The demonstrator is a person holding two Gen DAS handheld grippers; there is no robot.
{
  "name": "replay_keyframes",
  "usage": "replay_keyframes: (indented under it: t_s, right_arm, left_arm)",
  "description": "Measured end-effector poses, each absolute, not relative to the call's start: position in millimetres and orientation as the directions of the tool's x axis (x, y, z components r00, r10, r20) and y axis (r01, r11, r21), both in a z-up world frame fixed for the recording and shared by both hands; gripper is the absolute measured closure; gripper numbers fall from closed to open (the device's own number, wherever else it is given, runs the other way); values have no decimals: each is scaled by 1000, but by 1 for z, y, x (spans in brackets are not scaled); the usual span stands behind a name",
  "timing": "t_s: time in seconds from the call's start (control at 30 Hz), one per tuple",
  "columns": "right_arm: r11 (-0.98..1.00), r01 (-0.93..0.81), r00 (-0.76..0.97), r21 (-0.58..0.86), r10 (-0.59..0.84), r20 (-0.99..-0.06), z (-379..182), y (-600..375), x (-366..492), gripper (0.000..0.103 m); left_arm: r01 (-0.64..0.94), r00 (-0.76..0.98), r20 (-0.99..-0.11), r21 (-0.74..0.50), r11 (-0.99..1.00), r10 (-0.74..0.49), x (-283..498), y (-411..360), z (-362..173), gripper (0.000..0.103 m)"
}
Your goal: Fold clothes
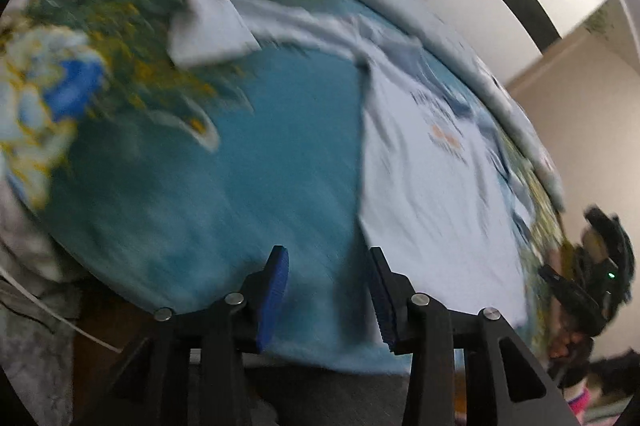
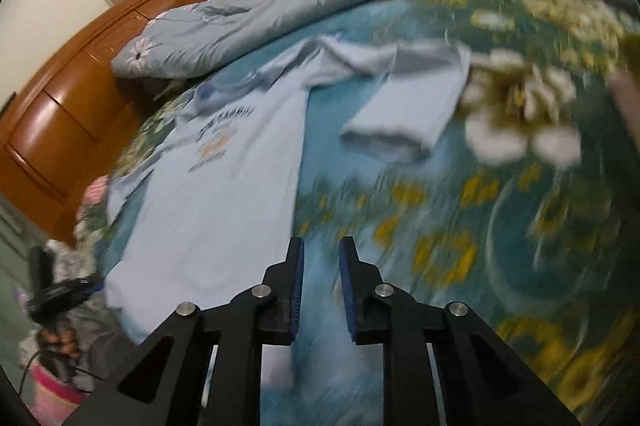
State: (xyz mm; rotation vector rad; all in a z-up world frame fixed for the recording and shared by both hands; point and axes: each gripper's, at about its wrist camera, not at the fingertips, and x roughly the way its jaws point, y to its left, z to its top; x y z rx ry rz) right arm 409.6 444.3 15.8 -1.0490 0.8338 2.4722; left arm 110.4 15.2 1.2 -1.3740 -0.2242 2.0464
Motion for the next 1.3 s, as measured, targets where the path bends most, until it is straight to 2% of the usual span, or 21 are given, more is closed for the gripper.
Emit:
replay_keyframes:
  t_s: [0.1, 0.23, 0.37, 0.43, 0.47, 0.57, 0.73, 0.83, 0.9, 1.0, 1.13, 1.23, 1.3]
  right_arm:
    - [-813, -463, -673, 354, 63, -737, 25, 455, 368, 84]
    - [-865, -384, -662, 321, 16, -749, 35, 464, 286, 74]
    - [-812, -363, -677, 457, -106, -728, 31, 486, 207, 70]
    - [-754, -391, -691, 527, -138, -710, 22, 501, 177, 58]
    - [-720, -406, -696, 563, -156, -701, 16, 510, 162, 56]
    - [-633, -438, -695, 638, -212, -687, -3, 530, 125, 55]
    - [-540, -517, -654, 664, -252, -713, -26, 551, 87, 55]
    - [-519, -503, -666, 691, -277, -693, -26, 562, 72, 55]
    - [-498, -465, -705, 732, -292, -646, -20, 572, 62, 55]
    - [-504, -458, -751, 732, -222, -622, -9, 589, 46, 55]
    - [-546, -539, -721, 641, -93, -686, -4, 606, 34, 55]
    - [-564, -495, -747, 661, -111, -655, 6, 605, 49, 55]
    - [-625, -471, -746, 622, -94, -659, 21, 598, 72, 55]
  left_arm:
    - [-443, -254, -751, -470, -763, 609, 88, 30, 11, 48]
    - [-507, -223, -770, -432, -746, 598, 52, 80, 18, 44]
    - [-512, -155, -755, -490, -705, 637, 0, 138, 25, 40]
    - [-477, -132, -746, -530, -701, 653, -35, 163, 21, 38]
    - [-465, -123, -751, -534, -706, 649, -48, 174, 18, 38]
    - [-423, -52, -737, -595, -684, 673, -93, 217, 2, 38]
    - [-387, 22, -731, -635, -668, 682, -133, 270, -23, 38]
    - [-368, 24, -716, -655, -660, 697, -154, 290, -29, 38]
    - [-374, -10, -711, -650, -662, 703, -168, 298, -26, 38]
    - [-387, -78, -723, -612, -690, 686, -181, 305, -23, 38]
    - [-352, -88, -726, -618, -703, 682, -187, 299, -26, 38]
    - [-383, -90, -729, -604, -699, 678, -170, 284, -18, 38]
    - [-419, -111, -741, -570, -707, 663, -154, 275, -10, 38]
